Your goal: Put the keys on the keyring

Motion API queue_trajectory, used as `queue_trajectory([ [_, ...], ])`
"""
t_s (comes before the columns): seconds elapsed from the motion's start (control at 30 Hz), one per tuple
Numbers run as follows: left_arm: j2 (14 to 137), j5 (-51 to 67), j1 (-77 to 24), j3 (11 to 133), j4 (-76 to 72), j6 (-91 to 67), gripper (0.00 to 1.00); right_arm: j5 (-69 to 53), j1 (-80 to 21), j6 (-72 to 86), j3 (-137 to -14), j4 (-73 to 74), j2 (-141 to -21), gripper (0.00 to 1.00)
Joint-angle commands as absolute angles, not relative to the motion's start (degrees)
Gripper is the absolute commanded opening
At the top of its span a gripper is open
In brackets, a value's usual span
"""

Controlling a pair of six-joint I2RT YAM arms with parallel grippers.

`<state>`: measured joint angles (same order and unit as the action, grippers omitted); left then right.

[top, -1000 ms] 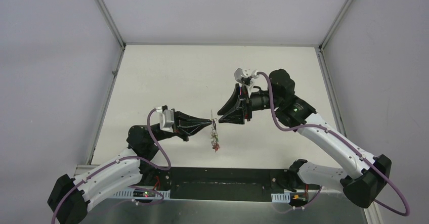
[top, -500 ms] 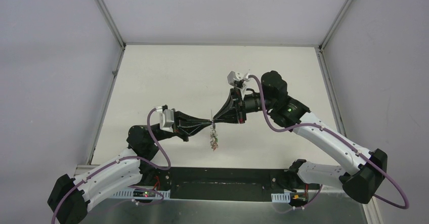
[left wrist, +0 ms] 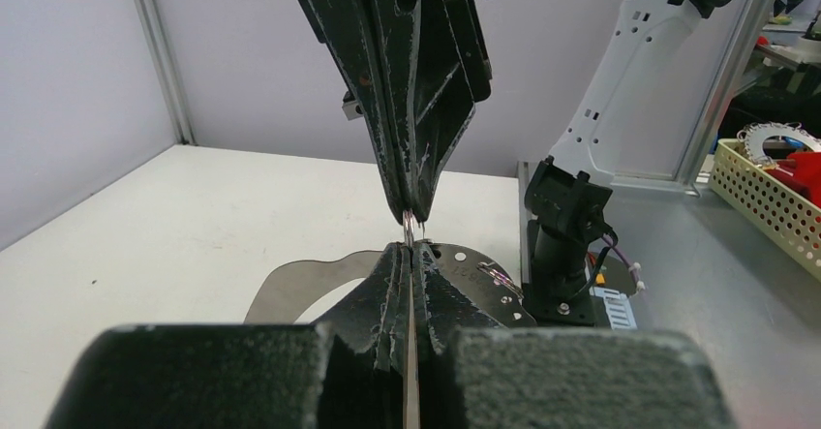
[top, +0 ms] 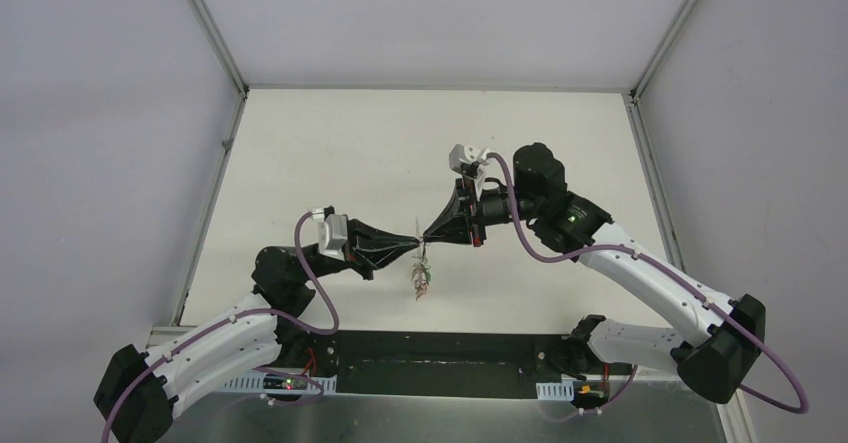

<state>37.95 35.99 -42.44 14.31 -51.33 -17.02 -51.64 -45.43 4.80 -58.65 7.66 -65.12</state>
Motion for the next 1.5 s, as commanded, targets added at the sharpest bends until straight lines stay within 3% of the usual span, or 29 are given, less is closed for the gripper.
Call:
queue_trajectory([
  [0.0, 36.22, 33.92, -42.98, 15.58, -55.39, -17.08, 0.00, -49.73, -45.78, 2.85, -57.68, 8.66, -63.67, 0.00],
  [0.63, 35.68, 33.82, -42.98, 15.88, -54.76, -16.70, 0.00, -50.18, -45.79, 2.70, -57.13, 9.00, -65.46, 0.00],
  [0.83, 35.69, 33.92, -42.98, 15.82, -54.76, -16.79, 0.00, -49.86, -45.79, 2.57, -57.56, 9.15, -65.01, 0.25],
  [1.13, 35.42, 33.99, -42.98, 15.67, -54.49, -17.03, 0.00, -47.90, -45.80, 0.79, -59.38, 10.77, -62.22, 0.49],
  [1.27, 35.44, 34.00, -42.97, 15.72, -54.40, -17.00, 0.00, -48.52, -45.79, 1.21, -59.91, 9.64, -61.70, 0.53],
  [1.47, 35.53, 34.10, -42.98, 15.73, -54.36, -17.05, 0.00, -51.33, -45.87, 3.87, -60.12, 5.71, -63.29, 0.47],
])
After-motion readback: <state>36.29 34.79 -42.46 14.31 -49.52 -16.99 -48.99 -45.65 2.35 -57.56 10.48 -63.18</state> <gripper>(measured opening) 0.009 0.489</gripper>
